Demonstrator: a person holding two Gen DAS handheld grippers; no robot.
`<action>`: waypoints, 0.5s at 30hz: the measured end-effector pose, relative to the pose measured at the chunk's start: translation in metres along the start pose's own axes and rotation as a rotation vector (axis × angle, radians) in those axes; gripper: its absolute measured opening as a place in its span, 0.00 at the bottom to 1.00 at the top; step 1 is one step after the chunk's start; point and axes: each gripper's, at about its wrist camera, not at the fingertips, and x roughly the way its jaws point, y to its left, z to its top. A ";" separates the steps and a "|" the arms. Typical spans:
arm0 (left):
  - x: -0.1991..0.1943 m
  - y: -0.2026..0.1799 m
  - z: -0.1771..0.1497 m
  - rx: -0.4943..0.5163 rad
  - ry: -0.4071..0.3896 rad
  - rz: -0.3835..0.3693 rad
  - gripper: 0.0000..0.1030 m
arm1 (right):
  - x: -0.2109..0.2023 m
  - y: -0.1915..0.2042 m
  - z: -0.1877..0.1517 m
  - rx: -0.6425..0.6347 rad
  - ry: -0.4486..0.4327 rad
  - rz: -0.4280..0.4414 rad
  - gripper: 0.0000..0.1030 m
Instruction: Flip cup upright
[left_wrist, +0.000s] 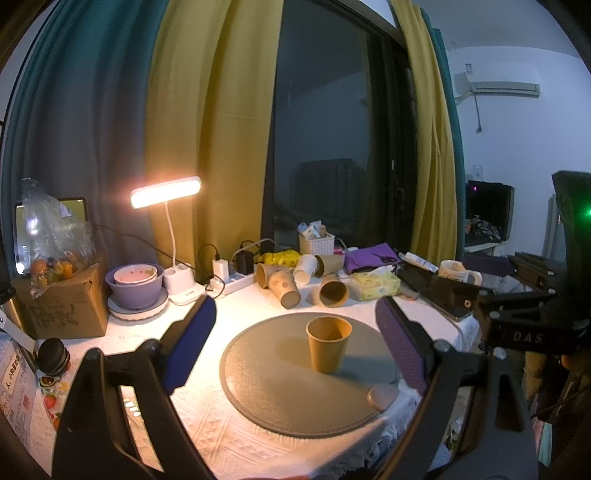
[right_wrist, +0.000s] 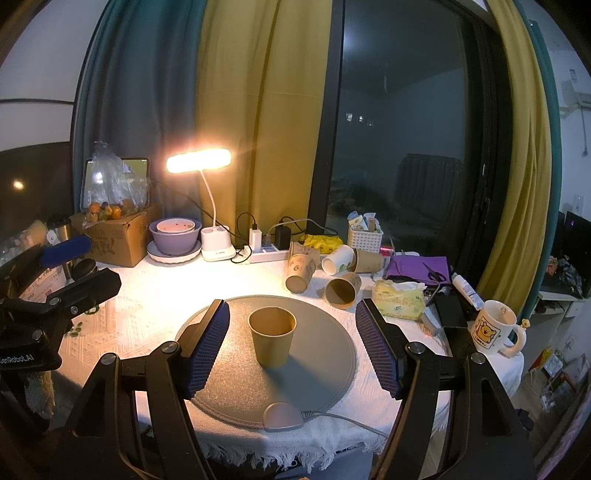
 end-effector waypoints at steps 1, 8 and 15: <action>0.000 -0.001 0.000 0.000 0.000 -0.001 0.86 | 0.000 0.000 0.000 0.000 0.000 0.000 0.72; 0.000 -0.002 0.000 0.000 0.001 0.000 0.86 | 0.000 0.000 -0.001 0.000 0.002 0.000 0.72; 0.000 -0.004 -0.001 0.001 0.001 -0.001 0.86 | 0.000 0.000 0.000 -0.001 0.002 0.000 0.72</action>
